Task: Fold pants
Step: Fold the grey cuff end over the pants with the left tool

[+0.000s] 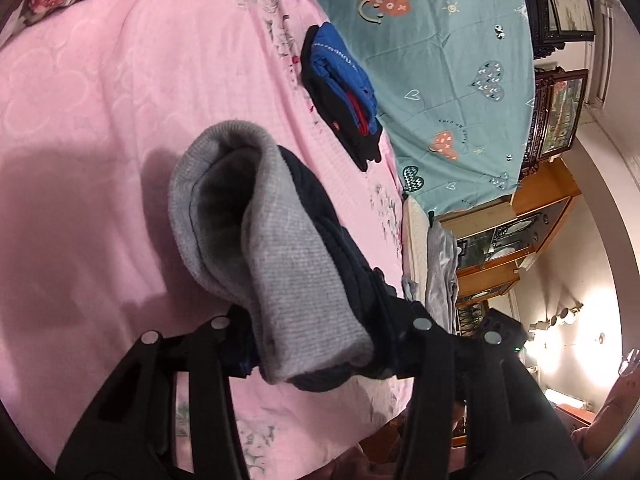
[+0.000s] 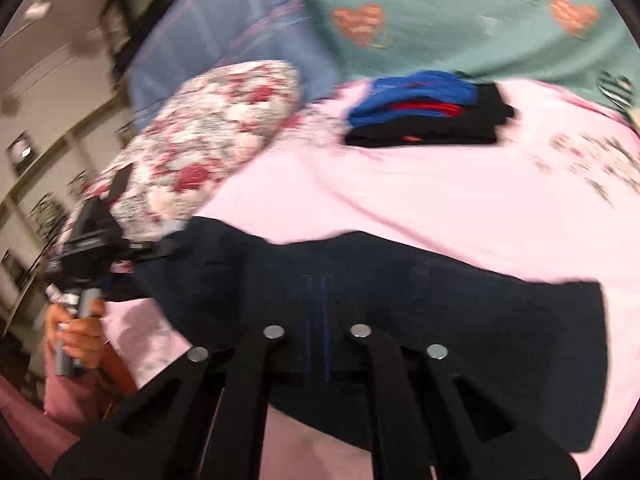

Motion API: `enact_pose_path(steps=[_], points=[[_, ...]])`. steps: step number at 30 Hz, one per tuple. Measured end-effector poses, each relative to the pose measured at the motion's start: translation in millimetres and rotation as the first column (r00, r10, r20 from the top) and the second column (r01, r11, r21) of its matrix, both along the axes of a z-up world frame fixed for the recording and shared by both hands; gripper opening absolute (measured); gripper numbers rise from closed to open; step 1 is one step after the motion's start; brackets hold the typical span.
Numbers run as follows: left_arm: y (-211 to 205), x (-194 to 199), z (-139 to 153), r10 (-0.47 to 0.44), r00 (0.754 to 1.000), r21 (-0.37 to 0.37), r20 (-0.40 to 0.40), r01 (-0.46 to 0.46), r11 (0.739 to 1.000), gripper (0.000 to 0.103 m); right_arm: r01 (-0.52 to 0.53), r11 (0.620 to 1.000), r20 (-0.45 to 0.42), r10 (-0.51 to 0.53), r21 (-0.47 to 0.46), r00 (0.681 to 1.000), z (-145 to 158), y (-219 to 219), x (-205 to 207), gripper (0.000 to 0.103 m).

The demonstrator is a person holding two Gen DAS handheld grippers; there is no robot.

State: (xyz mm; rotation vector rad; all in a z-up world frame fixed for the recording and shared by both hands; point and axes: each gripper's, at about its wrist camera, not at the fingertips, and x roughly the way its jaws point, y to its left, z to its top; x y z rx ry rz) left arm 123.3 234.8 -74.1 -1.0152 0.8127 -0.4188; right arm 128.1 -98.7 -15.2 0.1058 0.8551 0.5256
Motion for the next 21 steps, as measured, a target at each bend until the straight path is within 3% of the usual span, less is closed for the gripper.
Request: enact_pose_path(steps=[2,4,6,11,14,17,21], points=[[-2.5,-0.1,1.2,-0.003,1.0,-0.005,0.008,0.003,1.0,0.046,0.004,0.997,-0.112,-0.013,-0.077,0.994,-30.4,1.2,9.7,0.003],[-6.0,0.3,2.4,-0.009,1.0,-0.028,0.02,0.01,1.0,0.045,0.018,1.0,-0.187,-0.014,0.016,0.982,-51.8,-5.6,13.9,0.002],[-12.0,0.7,6.0,-0.03,0.999,-0.071,0.044,0.033,0.997,0.044,0.042,0.996,-0.215,-0.024,0.079,0.976,-53.8,-13.6,18.2,0.001],[-44.2,10.4,24.7,-0.119,0.983,-0.161,0.138,0.141,0.977,0.042,0.037,0.993,-0.237,-0.009,0.114,0.971,-57.6,-17.2,20.0,0.0],[-80.2,28.7,35.0,-0.206,0.957,-0.218,0.205,0.249,0.944,0.041,0.041,0.991,-0.237,-0.009,0.131,0.972,-56.8,-18.4,18.6,0.0],[-130.8,51.1,39.5,-0.31,0.921,-0.199,0.238,0.358,0.912,0.041,0.047,0.983,-0.23,-0.004,0.179,0.973,-51.7,-30.2,12.1,0.0],[-203.1,82.1,10.7,-0.449,0.88,-0.185,0.158,0.473,0.862,0.041,0.057,0.983,-0.213,-0.019,0.173,0.977,-46.3,-60.2,-9.5,0.002]])
